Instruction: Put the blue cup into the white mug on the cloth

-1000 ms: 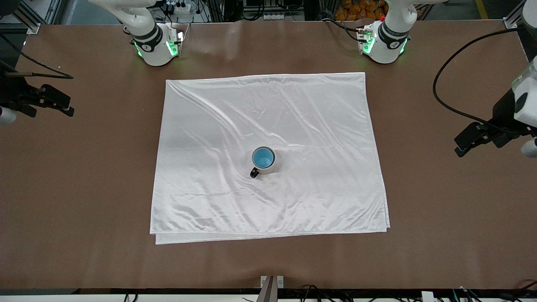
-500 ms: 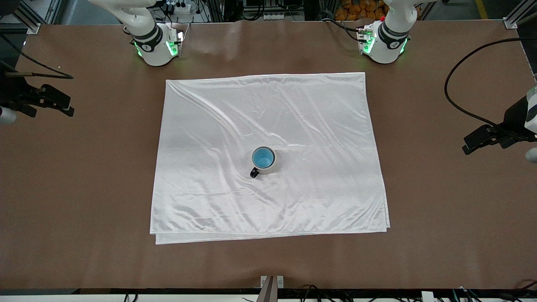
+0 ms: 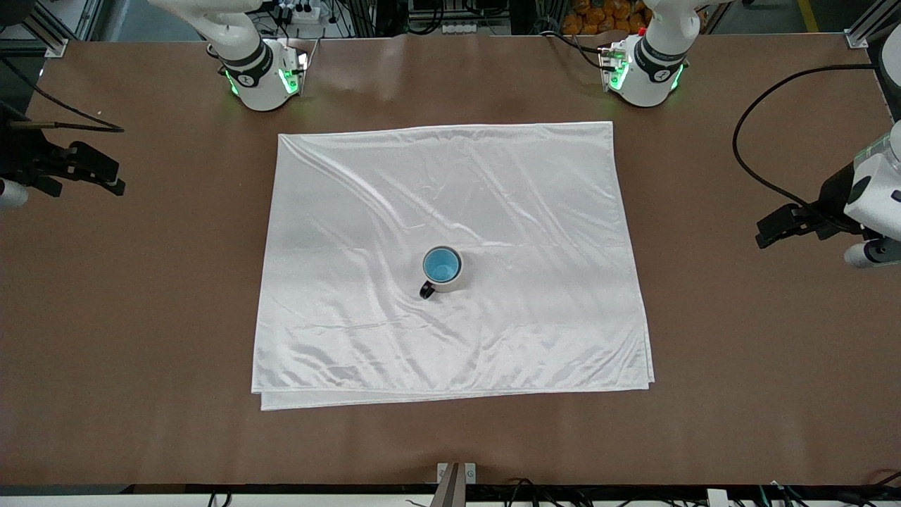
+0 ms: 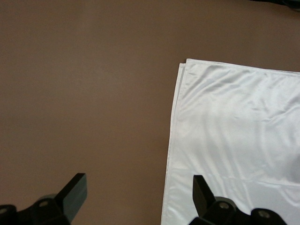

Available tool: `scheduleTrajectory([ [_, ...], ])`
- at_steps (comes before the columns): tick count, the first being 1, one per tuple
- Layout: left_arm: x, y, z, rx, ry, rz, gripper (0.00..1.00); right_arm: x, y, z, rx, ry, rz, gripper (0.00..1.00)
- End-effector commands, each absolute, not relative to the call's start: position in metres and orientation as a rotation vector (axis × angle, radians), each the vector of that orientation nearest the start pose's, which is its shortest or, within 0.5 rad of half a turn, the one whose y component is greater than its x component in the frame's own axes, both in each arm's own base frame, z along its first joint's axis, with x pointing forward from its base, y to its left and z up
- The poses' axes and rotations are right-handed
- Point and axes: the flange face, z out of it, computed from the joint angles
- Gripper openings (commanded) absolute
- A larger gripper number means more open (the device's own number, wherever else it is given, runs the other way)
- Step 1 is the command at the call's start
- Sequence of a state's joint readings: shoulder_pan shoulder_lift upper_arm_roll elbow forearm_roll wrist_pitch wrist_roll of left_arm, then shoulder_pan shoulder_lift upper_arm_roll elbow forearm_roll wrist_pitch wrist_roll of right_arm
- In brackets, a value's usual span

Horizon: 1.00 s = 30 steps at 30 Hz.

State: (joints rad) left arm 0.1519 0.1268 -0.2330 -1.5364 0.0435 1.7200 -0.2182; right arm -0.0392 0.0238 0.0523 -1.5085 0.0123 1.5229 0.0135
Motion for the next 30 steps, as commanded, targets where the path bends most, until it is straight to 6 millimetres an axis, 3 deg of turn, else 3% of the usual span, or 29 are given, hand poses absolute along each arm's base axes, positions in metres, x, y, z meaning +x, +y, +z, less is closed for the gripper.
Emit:
scheduleTrajectory([
  [1, 0.586, -0.036, 0.589, -3.137, -0.2, -0.1, 1.0, 0.553, 0.008, 0.644, -3.139, -0.01, 0.007, 1.0],
  [14, 0.571, -0.032, 0.594, -3.124, -0.195, -0.128, 1.0, 0.553, 0.006, 0.643, -3.139, -0.007, 0.01, 1.0],
  [30, 0.568, -0.037, 0.602, -3.123, -0.183, -0.152, 1.0, 0.552, 0.005, 0.642, -3.139, -0.007, 0.029, 1.0],
])
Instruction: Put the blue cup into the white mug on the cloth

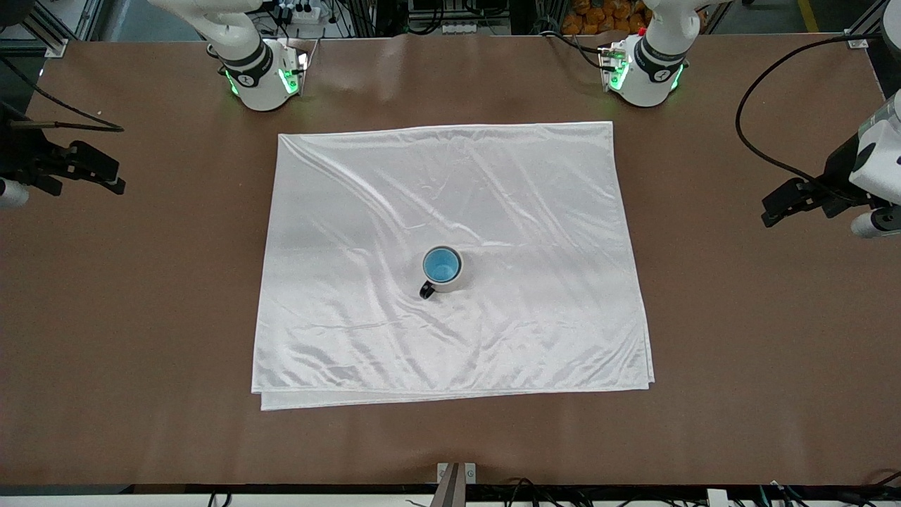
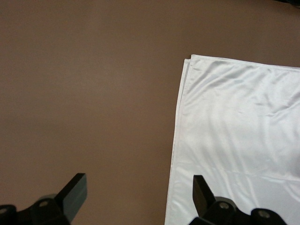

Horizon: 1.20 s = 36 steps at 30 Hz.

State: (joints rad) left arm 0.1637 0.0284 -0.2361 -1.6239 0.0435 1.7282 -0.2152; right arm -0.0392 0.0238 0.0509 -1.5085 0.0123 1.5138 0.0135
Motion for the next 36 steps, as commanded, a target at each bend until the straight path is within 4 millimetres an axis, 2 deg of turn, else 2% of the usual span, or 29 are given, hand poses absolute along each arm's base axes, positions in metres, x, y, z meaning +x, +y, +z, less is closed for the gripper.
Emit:
scheduleTrajectory([
  [1, 0.5678, -0.0374, 0.6019, -3.123, -0.18, -0.15, 1.0, 0.5515, 0.005, 0.6418, -3.139, -0.007, 0.029, 1.0],
  [15, 0.5702, -0.0355, 0.5998, -3.124, -0.183, -0.145, 1.0, 0.551, 0.005, 0.6414, -3.139, -0.007, 0.036, 1.0],
  [36, 0.5728, -0.0387, 0.6069, -3.124, -0.163, -0.171, 1.0, 0.5515, 0.0067, 0.6405, -3.139, -0.01, 0.038, 1.0],
])
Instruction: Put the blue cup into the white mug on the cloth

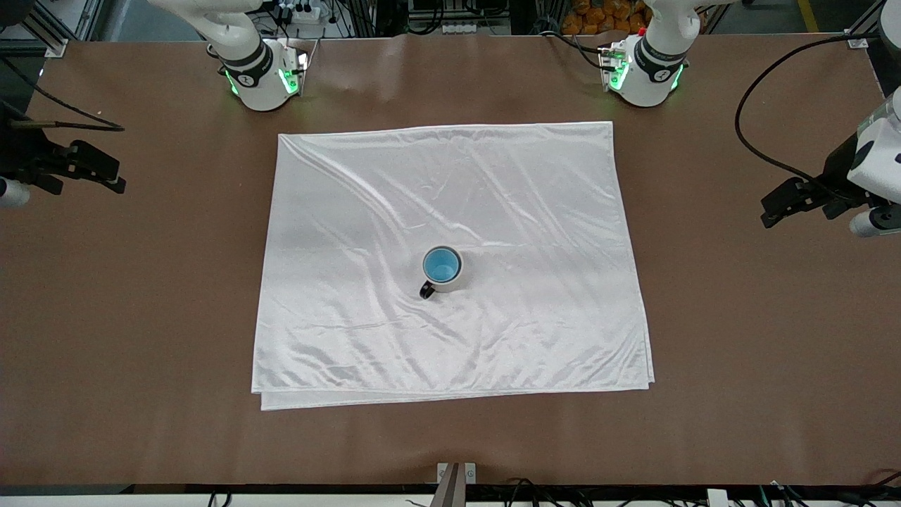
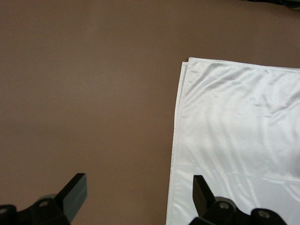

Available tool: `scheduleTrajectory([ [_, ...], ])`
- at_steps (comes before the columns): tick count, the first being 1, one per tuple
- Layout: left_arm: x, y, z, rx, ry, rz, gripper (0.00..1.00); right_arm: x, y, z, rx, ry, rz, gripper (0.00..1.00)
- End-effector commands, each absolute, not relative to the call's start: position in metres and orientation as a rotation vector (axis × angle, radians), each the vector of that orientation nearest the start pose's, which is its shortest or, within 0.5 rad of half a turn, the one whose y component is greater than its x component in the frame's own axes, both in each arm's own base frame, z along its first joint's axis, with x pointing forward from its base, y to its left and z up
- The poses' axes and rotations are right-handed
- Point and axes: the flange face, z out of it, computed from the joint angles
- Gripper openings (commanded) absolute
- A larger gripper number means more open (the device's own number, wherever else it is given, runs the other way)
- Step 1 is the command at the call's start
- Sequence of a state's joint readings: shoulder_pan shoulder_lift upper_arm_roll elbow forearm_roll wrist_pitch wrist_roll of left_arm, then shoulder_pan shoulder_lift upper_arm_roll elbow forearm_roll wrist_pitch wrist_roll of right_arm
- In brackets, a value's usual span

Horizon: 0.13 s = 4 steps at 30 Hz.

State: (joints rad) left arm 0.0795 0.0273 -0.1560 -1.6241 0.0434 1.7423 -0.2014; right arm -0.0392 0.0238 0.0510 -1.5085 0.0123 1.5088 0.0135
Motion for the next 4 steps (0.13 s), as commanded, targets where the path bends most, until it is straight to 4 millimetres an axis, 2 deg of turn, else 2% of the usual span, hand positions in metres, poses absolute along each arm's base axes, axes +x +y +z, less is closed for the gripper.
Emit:
scheduleTrajectory([
  [1, 0.5728, -0.0387, 0.6069, -3.124, -0.163, -0.171, 1.0, 0.5517, 0.0067, 0.6407, -3.139, -0.01, 0.036, 1.0],
  [4, 0.5728, -0.0388, 0.6069, -3.125, -0.164, -0.171, 1.0, 0.5517, 0.0067, 0.6407, -3.139, -0.01, 0.036, 1.0],
])
